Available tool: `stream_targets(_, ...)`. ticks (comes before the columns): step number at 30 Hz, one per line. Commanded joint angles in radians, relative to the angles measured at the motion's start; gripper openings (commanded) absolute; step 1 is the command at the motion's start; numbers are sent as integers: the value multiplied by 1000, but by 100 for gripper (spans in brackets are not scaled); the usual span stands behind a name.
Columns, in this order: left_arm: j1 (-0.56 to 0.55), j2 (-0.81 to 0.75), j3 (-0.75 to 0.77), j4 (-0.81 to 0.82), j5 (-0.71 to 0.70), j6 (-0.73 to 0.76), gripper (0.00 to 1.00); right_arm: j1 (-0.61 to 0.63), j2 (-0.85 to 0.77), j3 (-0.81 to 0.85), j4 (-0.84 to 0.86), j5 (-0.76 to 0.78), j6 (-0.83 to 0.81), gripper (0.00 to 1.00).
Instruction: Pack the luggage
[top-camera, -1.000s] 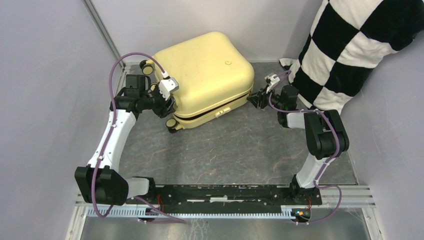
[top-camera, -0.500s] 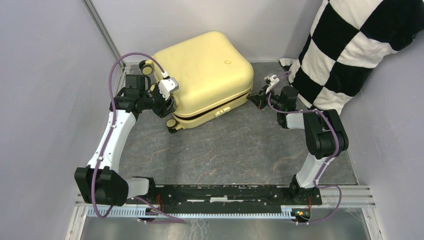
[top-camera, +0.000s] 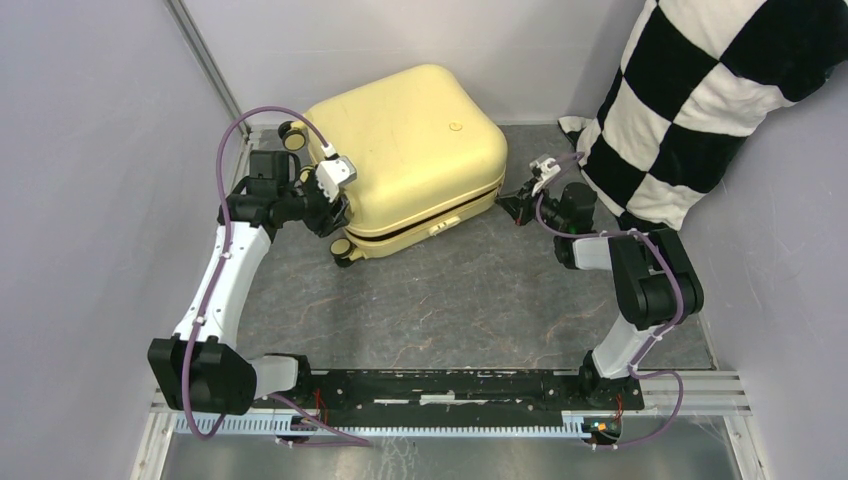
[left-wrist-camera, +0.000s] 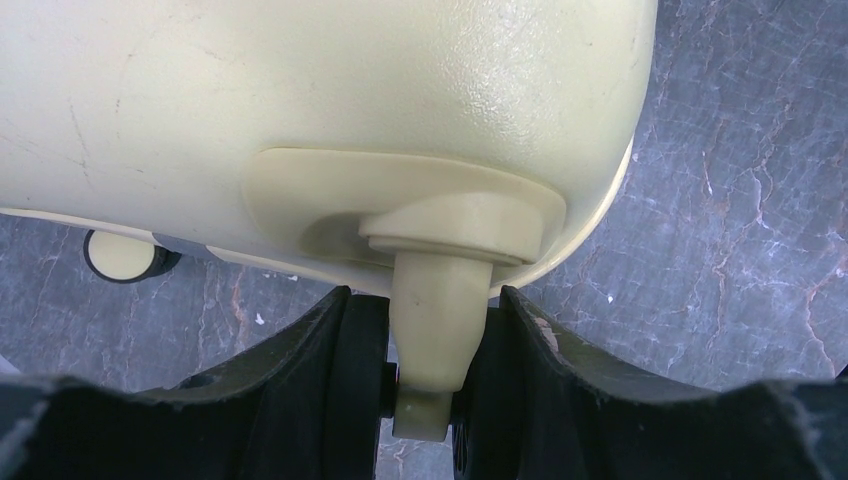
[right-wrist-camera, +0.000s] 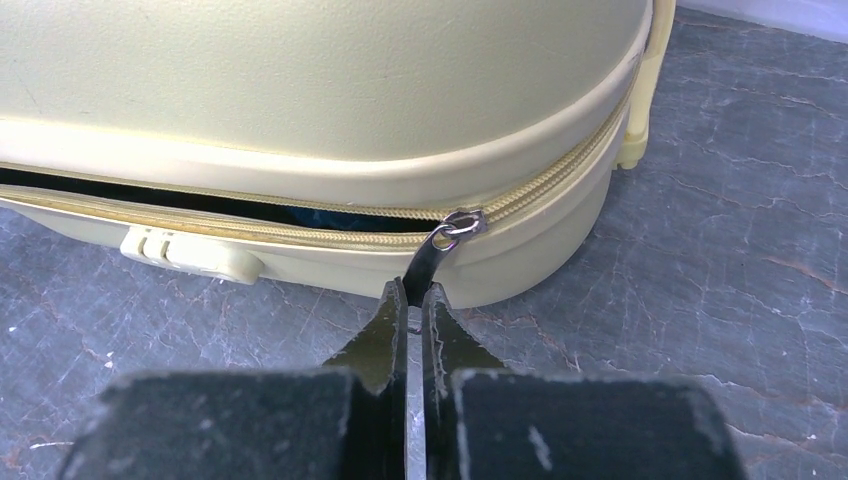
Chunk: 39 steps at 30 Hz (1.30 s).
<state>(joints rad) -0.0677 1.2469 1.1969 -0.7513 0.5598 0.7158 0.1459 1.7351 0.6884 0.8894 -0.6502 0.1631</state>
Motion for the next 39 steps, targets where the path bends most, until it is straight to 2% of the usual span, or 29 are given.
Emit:
stream_targets(1, 23, -67, 35, 116, -14, -40, 2, 47, -58, -41, 40, -22, -20, 0)
stream_targets(13, 22, -67, 21, 116, 9, -53, 2, 206, -107, -110, 51, 13, -27, 0)
stream_targets(18, 20, -66, 18, 116, 13, -54, 2, 280, -108, -151, 119, 26, 19, 0)
stream_targets(26, 3, -84, -38, 151, 22, -84, 2, 424, -79, -159, 207, 69, 99, 0)
stream_targets(32, -19, -125, -133, 257, 8, -148, 2, 539, -50, -151, 258, 129, 156, 0)
stream_targets(39, -51, -139, -158, 276, 2, -189, 2, 677, 33, -92, 302, 183, 214, 0)
